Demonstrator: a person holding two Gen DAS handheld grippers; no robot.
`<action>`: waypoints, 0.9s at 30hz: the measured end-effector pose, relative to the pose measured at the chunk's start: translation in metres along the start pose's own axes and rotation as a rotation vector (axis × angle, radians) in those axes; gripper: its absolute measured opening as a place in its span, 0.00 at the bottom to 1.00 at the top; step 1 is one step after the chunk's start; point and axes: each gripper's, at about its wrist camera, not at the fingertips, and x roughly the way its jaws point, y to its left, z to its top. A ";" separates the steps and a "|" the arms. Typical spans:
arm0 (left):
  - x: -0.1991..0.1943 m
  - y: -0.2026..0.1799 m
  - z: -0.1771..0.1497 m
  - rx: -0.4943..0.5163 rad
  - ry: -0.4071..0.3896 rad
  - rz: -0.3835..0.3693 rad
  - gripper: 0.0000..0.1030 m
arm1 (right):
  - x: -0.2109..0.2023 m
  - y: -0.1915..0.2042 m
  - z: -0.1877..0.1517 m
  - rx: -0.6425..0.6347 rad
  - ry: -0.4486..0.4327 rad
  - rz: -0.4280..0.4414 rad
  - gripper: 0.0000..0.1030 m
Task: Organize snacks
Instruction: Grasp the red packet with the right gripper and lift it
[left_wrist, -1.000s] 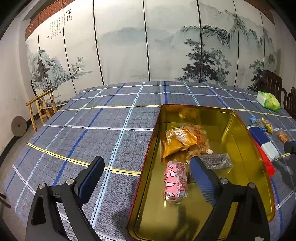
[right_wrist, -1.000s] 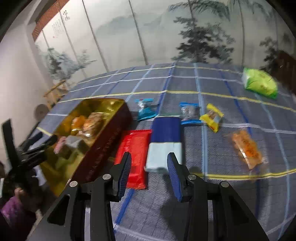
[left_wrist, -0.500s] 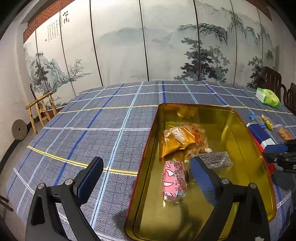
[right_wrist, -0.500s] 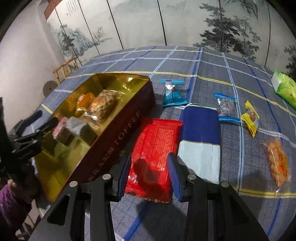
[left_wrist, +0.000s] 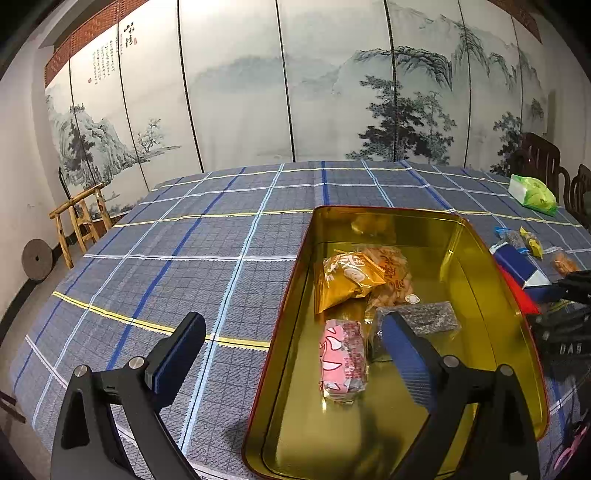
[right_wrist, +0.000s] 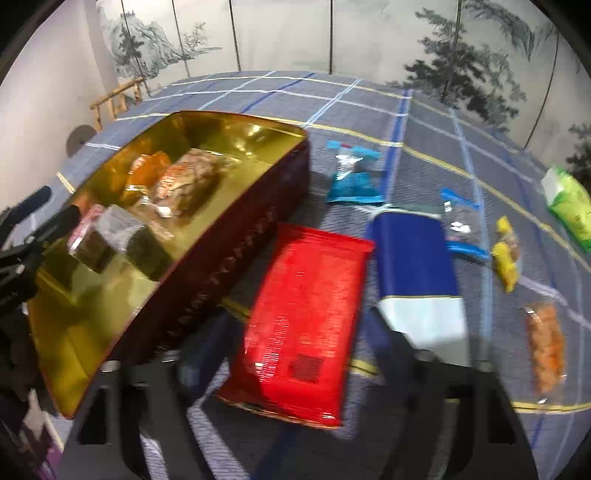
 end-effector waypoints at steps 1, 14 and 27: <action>0.000 -0.001 0.000 0.003 0.000 0.003 0.92 | -0.002 -0.003 0.000 0.002 0.000 -0.007 0.48; -0.029 -0.025 0.012 0.112 -0.043 -0.005 0.92 | -0.104 -0.073 -0.087 0.263 -0.137 -0.036 0.43; -0.024 -0.143 0.137 0.251 0.167 -0.428 0.96 | -0.111 -0.231 -0.161 0.582 -0.142 -0.327 0.43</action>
